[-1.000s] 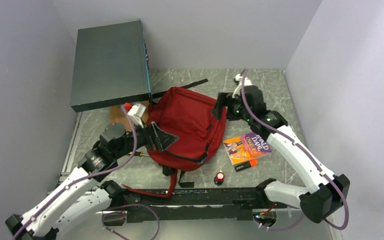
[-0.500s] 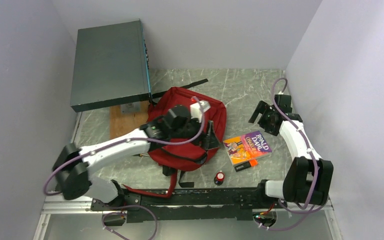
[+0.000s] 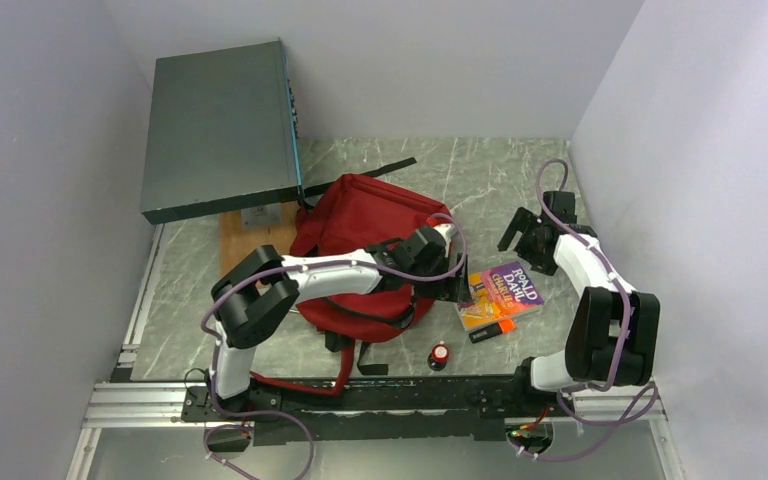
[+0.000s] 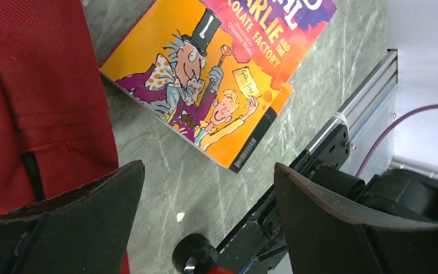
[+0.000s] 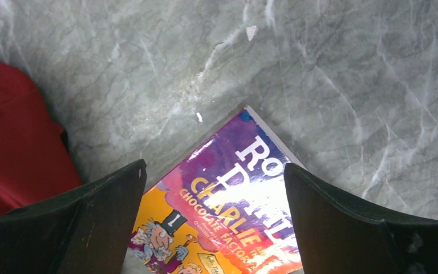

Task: Pack the student bag
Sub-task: Pick up the book from the center of the board.

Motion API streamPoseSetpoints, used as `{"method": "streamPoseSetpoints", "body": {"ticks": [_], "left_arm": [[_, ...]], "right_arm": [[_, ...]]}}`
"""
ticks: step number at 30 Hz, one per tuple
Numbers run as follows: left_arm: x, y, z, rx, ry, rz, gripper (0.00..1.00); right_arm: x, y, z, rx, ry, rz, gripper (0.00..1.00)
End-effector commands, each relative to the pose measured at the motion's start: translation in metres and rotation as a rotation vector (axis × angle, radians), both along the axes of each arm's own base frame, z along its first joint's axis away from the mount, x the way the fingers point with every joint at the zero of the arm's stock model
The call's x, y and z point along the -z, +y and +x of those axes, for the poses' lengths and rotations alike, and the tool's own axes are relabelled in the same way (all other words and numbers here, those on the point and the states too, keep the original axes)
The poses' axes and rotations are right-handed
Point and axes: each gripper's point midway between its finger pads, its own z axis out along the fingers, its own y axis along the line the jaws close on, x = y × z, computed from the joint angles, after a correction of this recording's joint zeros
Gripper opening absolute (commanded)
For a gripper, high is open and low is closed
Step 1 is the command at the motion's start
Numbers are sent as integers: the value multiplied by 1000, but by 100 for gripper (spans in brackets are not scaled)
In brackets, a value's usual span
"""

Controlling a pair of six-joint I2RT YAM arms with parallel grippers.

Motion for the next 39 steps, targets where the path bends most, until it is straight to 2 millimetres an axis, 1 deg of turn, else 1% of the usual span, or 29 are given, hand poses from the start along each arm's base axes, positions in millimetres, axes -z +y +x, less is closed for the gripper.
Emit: {"method": "streamPoseSetpoints", "body": {"ticks": [1, 5, 8, 12, 17, 22, 26, 31, 34, 37, 38, 39], "left_arm": [[-4, -18, 7, -97, 50, -37, 89], [17, -19, 7, -140, 110, -14, 88], [27, -19, 6, -161, 140, -3, 88], [34, -21, 6, -174, 162, -4, 88], [44, -19, 4, -195, 195, 5, 89], [56, -17, 1, -205, 242, 20, 89], [65, -16, 1, -232, 259, 14, 86], [69, -27, 3, -249, 289, -72, 81], [68, -33, 8, -254, 283, -118, 75], [54, -34, 20, -256, 226, -173, 60], [46, -34, 24, -249, 201, -194, 53], [38, -35, 28, -243, 175, -208, 50]], "right_arm": [[5, -14, 3, 27, -9, -64, 93], [14, -11, -1, 28, 11, -45, 93], [26, -8, -5, 24, 39, -29, 93], [32, -4, -5, 16, 48, -4, 93], [38, -4, -6, 24, 59, 5, 93], [54, -2, -11, 40, 98, 72, 93], [55, -1, -11, 45, 96, 97, 93], [55, -1, -11, 40, 96, 101, 93], [56, 0, -12, 34, 95, 105, 92], [57, 6, -13, 12, 92, 127, 91], [57, 8, -13, 3, 88, 137, 90], [56, 9, -12, -2, 85, 143, 89]]}}
